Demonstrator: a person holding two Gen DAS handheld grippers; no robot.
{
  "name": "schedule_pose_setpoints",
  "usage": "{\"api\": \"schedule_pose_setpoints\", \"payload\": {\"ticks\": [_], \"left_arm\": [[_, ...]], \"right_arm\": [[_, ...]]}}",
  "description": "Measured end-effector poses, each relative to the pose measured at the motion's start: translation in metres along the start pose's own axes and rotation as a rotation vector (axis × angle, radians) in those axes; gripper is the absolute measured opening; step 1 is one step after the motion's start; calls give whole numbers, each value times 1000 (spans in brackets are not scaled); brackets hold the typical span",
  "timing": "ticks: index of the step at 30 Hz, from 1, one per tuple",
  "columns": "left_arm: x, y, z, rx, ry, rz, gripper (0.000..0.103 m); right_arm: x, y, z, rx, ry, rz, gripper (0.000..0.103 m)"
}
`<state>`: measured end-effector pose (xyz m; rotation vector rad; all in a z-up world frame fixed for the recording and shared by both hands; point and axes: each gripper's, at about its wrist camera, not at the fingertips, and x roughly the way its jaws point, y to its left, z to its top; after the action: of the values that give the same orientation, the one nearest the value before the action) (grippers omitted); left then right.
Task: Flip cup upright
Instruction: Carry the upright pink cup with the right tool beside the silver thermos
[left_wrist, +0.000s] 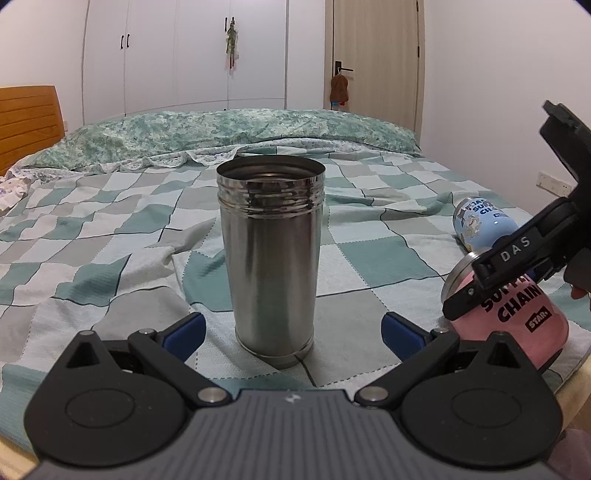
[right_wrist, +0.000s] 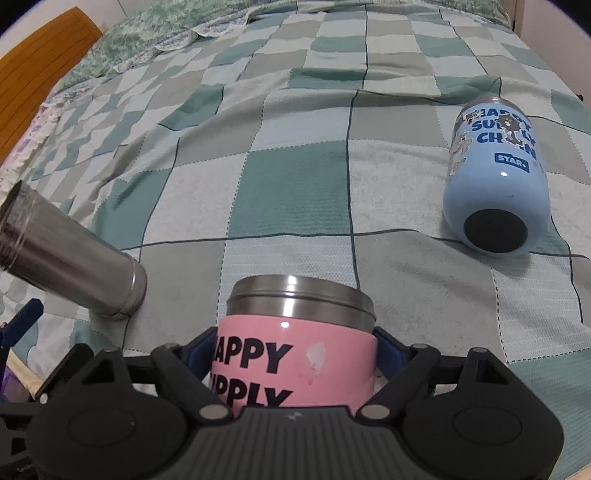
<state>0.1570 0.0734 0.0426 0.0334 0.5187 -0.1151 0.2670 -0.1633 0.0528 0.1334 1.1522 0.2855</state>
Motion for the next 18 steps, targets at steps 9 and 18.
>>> {"api": "schedule_pose_setpoints", "payload": {"ticks": [9,18], "left_arm": [[-17,5,-3,-49,-22,-1,103],[-32,8,-6,-52,-48,24,103]], "right_arm": [[-38,4,-42,-105,-251,46,84],[-62,33,-89,-286,-582,53,84]]}}
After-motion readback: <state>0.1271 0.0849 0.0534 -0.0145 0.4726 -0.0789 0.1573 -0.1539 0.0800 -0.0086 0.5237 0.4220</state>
